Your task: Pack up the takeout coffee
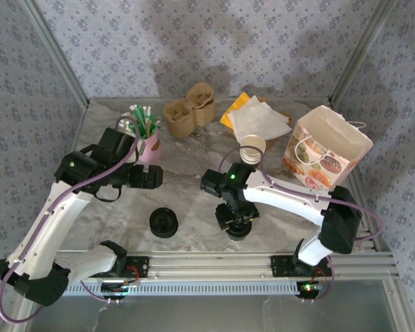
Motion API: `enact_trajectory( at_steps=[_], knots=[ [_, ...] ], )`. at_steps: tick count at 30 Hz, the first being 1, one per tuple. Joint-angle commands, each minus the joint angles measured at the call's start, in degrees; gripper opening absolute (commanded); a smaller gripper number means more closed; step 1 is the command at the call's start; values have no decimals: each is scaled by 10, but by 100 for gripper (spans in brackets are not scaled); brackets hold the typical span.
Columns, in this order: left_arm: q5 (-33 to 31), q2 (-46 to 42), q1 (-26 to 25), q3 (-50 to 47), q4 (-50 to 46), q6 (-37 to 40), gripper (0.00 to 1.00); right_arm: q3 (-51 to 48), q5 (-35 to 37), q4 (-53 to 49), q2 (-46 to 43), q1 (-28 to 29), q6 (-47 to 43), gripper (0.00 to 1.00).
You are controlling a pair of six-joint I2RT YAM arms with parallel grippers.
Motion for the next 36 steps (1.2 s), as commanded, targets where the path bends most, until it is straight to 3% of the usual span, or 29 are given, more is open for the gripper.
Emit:
enact_trajectory(
  at_steps=[1,6,15,25,30,36],
  knots=[
    [7,4,-4,22,-3,-1,100,-15,-6,-4,-12,3,15,75],
    [3,10,-4,31,-10,3,100,-18,-5,-3,-10,0,11,78],
    [2,20,-4,44,-14,6,100,4,-1,-23,-16,0,-3,91],
    [-5,26,-5,85,-37,6,100,116,28,-98,-48,-31,-29,94],
    [-5,37,-6,116,-52,1,100,209,43,-138,-67,-109,-69,92],
    [1,70,-24,151,-66,-13,98,333,30,-123,-61,-296,-138,88]
  ],
)
